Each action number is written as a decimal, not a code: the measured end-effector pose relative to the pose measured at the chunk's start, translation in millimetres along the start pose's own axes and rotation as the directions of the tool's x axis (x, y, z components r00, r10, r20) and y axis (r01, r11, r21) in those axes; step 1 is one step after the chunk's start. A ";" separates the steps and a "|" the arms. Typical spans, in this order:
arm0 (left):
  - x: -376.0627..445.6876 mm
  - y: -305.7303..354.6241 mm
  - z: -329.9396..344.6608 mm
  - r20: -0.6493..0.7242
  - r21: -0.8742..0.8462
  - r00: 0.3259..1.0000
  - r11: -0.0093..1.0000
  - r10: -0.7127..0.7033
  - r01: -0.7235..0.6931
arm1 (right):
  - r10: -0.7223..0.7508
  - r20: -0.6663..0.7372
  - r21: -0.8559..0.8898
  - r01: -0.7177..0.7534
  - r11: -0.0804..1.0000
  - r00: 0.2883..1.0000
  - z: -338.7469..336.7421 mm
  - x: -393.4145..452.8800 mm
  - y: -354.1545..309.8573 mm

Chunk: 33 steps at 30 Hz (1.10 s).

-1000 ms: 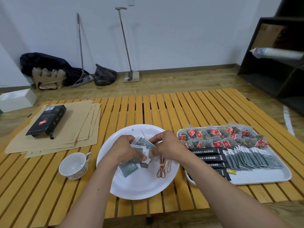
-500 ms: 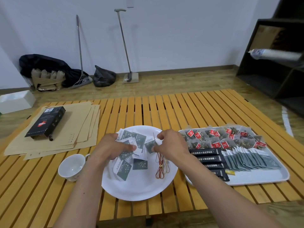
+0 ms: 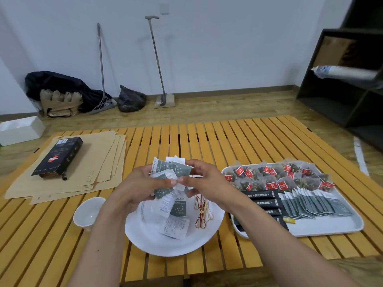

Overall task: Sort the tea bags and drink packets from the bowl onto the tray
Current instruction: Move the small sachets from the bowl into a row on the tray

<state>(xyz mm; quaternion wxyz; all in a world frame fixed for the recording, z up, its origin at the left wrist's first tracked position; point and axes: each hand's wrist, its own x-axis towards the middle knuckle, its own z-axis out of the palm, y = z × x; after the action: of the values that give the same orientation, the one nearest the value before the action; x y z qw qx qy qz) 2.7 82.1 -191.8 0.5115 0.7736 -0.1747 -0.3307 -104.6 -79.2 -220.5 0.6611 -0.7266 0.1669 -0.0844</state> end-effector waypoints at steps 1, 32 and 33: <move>0.8 0.1 2.9 -0.010 0.001 1.000 1.000 0.005 -0.005 | 0.003 -0.024 0.021 -0.002 1.000 1.000 -0.4 0.0 1.1; 12.2 22.5 60.2 0.137 -0.126 0.991 0.992 -0.005 0.023 | 0.050 -0.230 -0.088 -0.071 0.994 0.972 -64.8 -41.9 3.9; 13.8 23.2 62.1 0.134 -0.142 0.991 0.990 -0.004 0.023 | 0.076 -0.218 -0.066 -0.093 0.994 0.973 -68.6 -43.7 2.8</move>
<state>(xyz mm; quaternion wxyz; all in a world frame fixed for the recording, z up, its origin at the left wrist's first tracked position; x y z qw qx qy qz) -28.7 22.1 -191.4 0.5506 0.7122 -0.1790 -0.3970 -169.2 -127.9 -211.4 0.6142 -0.7299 0.2712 -0.1279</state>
